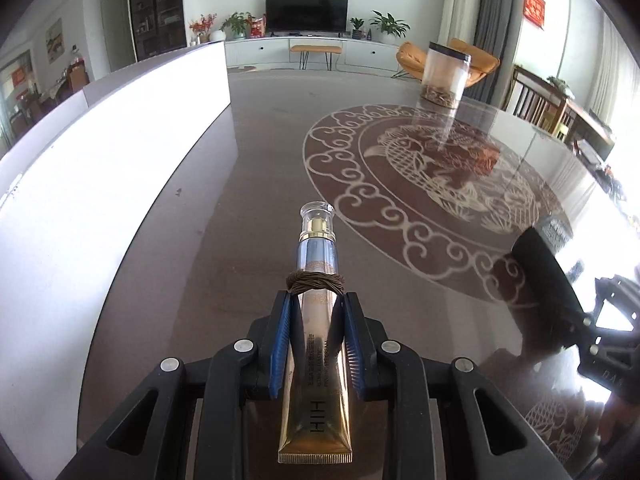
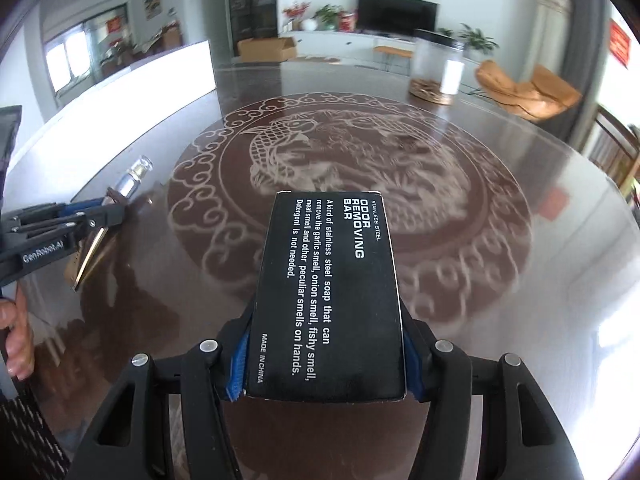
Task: Organize objects
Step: 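Grasp the black odor removing bar box with right gripper while left holds the tube, then lift the black box with the right gripper while left gripper holds the tube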
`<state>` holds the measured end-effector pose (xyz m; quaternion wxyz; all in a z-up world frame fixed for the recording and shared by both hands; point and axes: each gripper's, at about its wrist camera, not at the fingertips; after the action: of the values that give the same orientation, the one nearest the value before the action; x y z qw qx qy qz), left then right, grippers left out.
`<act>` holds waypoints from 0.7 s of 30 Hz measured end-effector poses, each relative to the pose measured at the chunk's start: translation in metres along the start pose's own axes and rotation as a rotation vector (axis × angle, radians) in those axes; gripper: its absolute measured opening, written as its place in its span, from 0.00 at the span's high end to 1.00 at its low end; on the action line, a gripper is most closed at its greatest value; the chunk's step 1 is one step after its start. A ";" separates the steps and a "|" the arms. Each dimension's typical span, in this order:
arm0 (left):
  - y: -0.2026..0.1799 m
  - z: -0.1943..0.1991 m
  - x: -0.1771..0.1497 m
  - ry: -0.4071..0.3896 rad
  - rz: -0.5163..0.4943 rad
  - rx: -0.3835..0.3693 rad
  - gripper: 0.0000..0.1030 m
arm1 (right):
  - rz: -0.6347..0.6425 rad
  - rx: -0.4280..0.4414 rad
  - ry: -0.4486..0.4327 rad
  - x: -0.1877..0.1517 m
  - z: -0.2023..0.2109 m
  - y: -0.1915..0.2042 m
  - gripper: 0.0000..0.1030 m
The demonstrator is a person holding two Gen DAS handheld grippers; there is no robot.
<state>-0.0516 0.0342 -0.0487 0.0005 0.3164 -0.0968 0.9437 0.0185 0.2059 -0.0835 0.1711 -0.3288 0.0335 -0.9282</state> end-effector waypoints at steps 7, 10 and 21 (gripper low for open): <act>0.004 -0.006 0.003 0.046 0.015 0.047 0.12 | -0.021 -0.016 0.038 0.017 -0.017 0.005 0.08; 0.001 -0.008 0.001 0.054 0.005 0.056 0.04 | -0.045 -0.023 0.064 0.018 -0.022 0.000 0.00; 0.001 -0.009 0.001 0.065 0.004 0.053 0.00 | -0.051 -0.023 0.063 0.018 -0.023 -0.001 0.00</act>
<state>-0.0579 0.0346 -0.0550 -0.0066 0.2852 -0.0722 0.9557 -0.0093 0.1996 -0.0909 0.1425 -0.3019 0.0412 -0.9417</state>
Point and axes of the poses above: each gripper's, at about its wrist camera, not at the fingertips, and z roughly against the way its jaws point, y to its left, x to its top, and after that the axes turned 15 degrees about z, right-handed
